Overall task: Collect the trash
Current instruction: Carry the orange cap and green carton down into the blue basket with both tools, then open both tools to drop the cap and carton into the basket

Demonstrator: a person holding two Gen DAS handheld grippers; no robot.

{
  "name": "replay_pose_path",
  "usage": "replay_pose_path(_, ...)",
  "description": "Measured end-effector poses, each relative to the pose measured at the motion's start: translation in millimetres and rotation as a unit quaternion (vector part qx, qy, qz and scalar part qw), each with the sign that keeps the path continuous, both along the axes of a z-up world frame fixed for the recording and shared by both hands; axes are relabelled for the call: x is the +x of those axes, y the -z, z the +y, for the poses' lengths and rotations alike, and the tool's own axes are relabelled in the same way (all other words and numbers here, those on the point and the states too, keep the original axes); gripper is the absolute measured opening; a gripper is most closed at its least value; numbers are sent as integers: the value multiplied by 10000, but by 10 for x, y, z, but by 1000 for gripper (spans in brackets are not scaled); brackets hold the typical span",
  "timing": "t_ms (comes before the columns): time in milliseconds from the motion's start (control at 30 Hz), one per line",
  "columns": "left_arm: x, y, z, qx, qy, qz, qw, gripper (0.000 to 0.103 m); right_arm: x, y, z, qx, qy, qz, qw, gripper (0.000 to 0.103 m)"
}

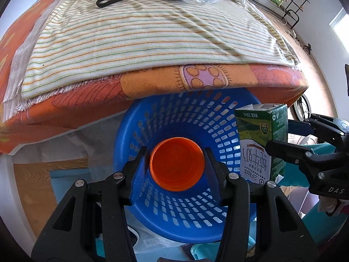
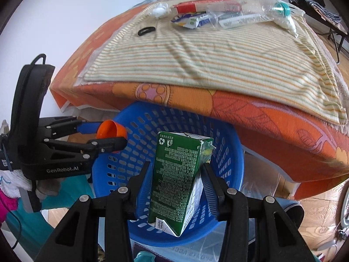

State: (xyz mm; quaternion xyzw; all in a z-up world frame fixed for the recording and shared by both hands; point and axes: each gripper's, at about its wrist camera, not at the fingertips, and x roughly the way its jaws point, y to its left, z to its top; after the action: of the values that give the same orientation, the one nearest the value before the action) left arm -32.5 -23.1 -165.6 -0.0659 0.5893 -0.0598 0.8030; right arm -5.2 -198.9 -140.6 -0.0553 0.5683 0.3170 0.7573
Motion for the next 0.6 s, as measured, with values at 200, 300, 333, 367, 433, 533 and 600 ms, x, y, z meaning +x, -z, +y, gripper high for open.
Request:
replay_pose_path(200,29,23,-19,-13,39,67,10000,57,44,77,-18,-106,79,122,9998,53)
replay_pose_path(300,38,13,-26,4,41,44,10000,61,73,96,-23,-116,141,174,9997,58)
replay_pose_path(333,38,13,-25,3,38,48,10000,61,82,99,-35,-115,174,191,9996,62)
replay_pose_path(367,41,12,-32,7,34,49,10000,61,85,97,-44,-108,191,198,9996,63)
replay_pose_path(433,46,8,-34,-1,37,38,10000,61,91,88,-55,-94,213,195,9995,63)
replay_pose_path(533,58,-12,-39,5,47,7,10000,61,88,63,-61,-66,232,171,9996,63)
replay_pose_path(600,62,-37,-34,10,50,-27,10000,61,74,39,-69,-54,236,145,9996,63)
